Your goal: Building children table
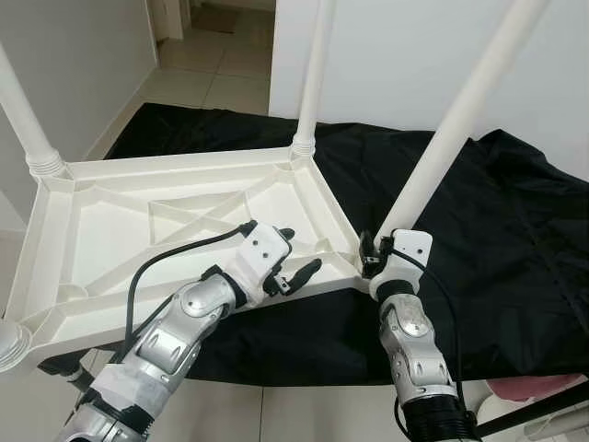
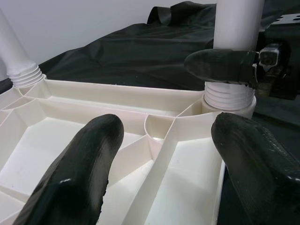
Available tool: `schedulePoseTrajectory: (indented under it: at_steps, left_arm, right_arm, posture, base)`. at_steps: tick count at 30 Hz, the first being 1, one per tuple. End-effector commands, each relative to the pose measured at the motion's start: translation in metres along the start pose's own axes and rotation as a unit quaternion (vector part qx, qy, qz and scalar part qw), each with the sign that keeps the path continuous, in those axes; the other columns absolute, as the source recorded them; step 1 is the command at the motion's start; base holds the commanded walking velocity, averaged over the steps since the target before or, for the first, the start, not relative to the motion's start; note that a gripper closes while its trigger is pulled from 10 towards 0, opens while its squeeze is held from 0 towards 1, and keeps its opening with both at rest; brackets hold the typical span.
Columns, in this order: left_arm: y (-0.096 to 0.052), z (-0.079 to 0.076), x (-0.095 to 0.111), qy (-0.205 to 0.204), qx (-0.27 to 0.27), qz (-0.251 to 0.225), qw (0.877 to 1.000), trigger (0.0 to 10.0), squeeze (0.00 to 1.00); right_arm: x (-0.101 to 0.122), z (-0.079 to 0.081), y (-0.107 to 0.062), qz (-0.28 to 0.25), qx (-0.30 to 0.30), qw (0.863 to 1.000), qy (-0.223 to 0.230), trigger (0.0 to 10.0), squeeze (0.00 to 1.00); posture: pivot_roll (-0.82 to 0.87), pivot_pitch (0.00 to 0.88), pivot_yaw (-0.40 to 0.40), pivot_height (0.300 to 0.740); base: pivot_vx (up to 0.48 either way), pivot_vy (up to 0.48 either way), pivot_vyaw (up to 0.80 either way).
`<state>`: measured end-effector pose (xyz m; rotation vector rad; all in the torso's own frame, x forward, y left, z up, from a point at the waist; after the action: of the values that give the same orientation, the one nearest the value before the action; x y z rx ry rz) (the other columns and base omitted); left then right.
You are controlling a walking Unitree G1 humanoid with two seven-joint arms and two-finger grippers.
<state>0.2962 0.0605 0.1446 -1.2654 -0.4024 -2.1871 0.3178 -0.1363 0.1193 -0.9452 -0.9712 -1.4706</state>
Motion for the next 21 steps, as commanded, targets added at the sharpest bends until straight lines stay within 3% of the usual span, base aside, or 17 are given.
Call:
schedulePoseTrajectory:
  at_steps: [1, 11, 12, 21]
  left_arm:
    - [-0.001, -0.014, 0.002, 0.002, -0.076, -0.018, 0.997, 10.0, 0.00]
    - [-0.002, -0.015, 0.000, 0.002, -0.075, -0.016, 0.997, 10.0, 0.00]
    - [-0.002, -0.015, 0.000, 0.002, -0.076, -0.016, 0.997, 10.0, 0.00]
    - [-0.001, -0.015, 0.001, 0.004, -0.082, -0.017, 0.997, 10.0, 0.00]
  right_arm:
    - [-0.006, -0.005, -0.003, 0.014, -0.007, 1.000, 0.006, 10.0, 1.00]
    - [0.006, -0.011, -0.001, -0.006, 0.035, 0.999, 0.010, 10.0, 1.00]
    - [0.007, -0.011, -0.001, -0.006, 0.044, 0.999, 0.006, 10.0, 0.03]
    - [0.005, -0.016, -0.002, 0.028, 0.167, 0.986, -0.007, 10.0, 0.00]
  posture:
    - [0.06, 0.000, -0.098, 0.740]
    - [0.05, 0.000, -0.098, 0.740]
    - [0.05, 0.000, -0.098, 0.740]
    - [0.04, 0.000, -0.086, 0.740]
  base:
    - [0.000, 0.000, 0.00]
    - [0.000, 0.000, 0.00]
    - [0.000, 0.000, 0.00]
    - [0.000, 0.000, 0.00]
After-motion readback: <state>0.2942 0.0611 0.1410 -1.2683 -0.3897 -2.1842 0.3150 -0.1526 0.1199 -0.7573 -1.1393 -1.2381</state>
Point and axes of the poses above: a point about 5 cm out from each wrist's last joint towards the gripper, its own y axis pointing out of the wrist towards the gripper, its own x axis along the axis of the wrist's last joint, z = x × y, the point moved 2 cm from there along y, pointing out of the wrist towards the gripper, and after that the axes turned 15 degrees about y, right-handed, at the moved point
